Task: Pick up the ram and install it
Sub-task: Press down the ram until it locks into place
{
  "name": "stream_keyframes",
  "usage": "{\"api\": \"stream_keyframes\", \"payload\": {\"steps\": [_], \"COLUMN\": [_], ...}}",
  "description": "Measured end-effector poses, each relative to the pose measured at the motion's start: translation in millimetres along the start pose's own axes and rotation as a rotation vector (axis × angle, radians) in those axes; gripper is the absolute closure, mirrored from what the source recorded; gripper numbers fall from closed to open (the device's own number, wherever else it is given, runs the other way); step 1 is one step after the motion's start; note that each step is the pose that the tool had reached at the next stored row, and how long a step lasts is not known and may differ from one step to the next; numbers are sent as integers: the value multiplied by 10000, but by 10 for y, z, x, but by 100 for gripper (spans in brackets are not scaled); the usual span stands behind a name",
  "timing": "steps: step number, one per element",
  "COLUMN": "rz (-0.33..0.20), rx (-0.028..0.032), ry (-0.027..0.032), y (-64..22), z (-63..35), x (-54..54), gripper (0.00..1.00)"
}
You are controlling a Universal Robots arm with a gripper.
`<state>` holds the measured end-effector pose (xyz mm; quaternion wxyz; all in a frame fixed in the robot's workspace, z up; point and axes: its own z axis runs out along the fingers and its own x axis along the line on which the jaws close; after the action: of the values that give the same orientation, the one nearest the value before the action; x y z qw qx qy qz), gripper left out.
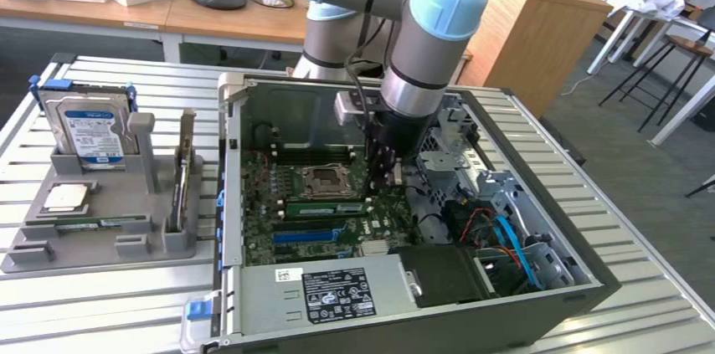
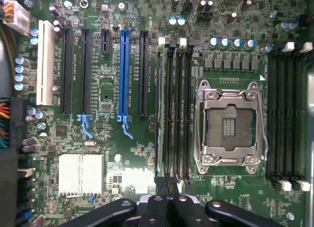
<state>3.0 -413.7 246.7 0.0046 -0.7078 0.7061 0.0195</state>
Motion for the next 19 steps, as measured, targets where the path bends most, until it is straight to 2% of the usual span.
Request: {"api": "stream_keyframes", "payload": {"steps": [7, 9, 19], "rz": [-1, -2, 0], "rx": [1, 0, 0], "ry": [-1, 1, -1], "y": [1, 30, 370], "z": [-24, -24, -11], "x": [-1, -1, -2], "gripper": [90, 90, 90]}}
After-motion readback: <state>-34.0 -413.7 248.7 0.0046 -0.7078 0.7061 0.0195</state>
